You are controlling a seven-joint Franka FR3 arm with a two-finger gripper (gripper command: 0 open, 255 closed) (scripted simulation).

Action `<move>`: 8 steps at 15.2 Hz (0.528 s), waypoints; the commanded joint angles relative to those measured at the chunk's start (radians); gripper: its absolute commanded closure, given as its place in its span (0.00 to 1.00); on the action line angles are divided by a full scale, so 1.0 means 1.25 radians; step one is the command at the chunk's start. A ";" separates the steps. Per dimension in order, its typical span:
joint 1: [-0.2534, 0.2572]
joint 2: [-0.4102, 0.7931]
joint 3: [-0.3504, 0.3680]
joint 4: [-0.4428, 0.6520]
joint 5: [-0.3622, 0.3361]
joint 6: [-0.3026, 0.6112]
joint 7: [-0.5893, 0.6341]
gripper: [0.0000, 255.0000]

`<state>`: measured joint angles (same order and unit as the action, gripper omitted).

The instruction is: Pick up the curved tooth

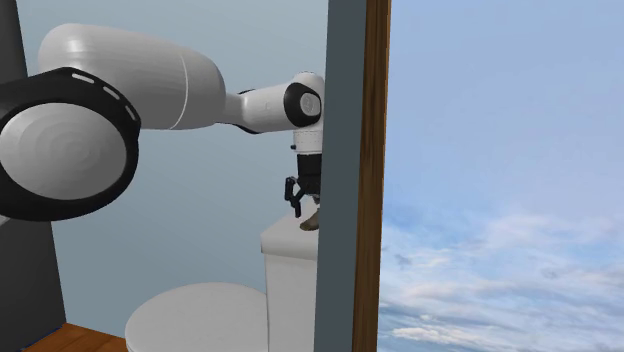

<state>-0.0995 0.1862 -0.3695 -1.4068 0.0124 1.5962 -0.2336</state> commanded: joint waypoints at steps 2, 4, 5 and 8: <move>0.000 -0.002 0.000 -0.009 -0.001 0.008 0.000 1.00; 0.000 -0.002 0.000 -0.010 -0.001 0.009 0.000 1.00; 0.000 -0.002 0.000 -0.010 -0.001 0.009 0.000 1.00; 0.001 -0.002 0.000 -0.011 -0.001 0.009 0.000 1.00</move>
<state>-0.0989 0.1831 -0.3695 -1.4187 0.0115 1.6079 -0.2333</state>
